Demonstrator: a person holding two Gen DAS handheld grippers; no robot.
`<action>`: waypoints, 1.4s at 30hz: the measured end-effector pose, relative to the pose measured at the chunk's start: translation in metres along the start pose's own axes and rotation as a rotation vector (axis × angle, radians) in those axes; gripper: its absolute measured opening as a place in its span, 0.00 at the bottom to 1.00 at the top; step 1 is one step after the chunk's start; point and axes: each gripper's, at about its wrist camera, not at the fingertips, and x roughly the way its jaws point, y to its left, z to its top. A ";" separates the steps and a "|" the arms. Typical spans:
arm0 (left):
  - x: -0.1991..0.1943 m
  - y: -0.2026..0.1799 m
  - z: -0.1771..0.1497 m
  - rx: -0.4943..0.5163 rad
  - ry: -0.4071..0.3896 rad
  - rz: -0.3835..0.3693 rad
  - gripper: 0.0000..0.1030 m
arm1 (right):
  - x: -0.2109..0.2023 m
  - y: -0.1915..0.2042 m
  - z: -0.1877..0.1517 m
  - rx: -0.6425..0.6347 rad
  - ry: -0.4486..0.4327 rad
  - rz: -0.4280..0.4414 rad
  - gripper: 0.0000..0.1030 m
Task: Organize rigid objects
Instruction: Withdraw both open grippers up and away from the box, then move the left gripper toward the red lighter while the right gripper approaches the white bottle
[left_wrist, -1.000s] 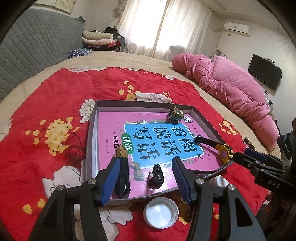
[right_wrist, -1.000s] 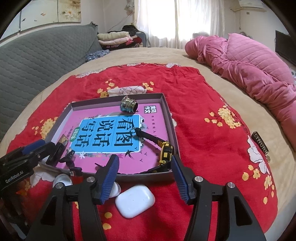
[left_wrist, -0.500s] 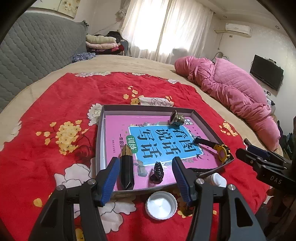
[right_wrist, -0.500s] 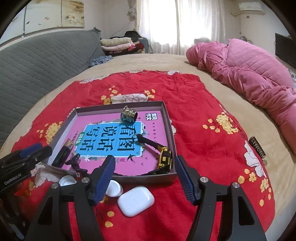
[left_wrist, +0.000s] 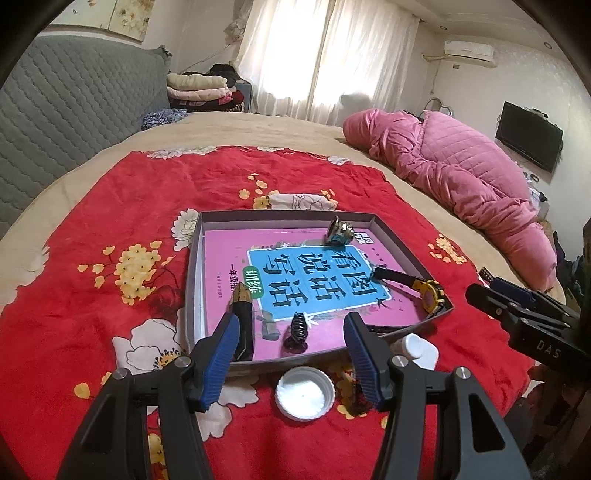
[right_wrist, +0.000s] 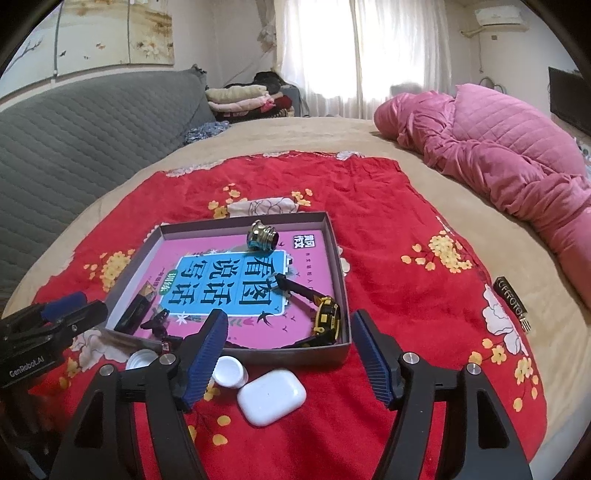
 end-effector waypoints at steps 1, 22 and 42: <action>-0.001 -0.001 0.000 0.002 0.000 0.003 0.57 | -0.001 -0.001 0.000 0.001 -0.003 0.001 0.69; -0.017 -0.019 -0.010 0.032 0.026 0.017 0.57 | -0.019 -0.006 -0.012 0.005 -0.019 0.050 0.70; -0.019 -0.027 -0.021 0.043 0.082 -0.001 0.57 | -0.022 0.002 -0.031 -0.039 0.018 0.078 0.70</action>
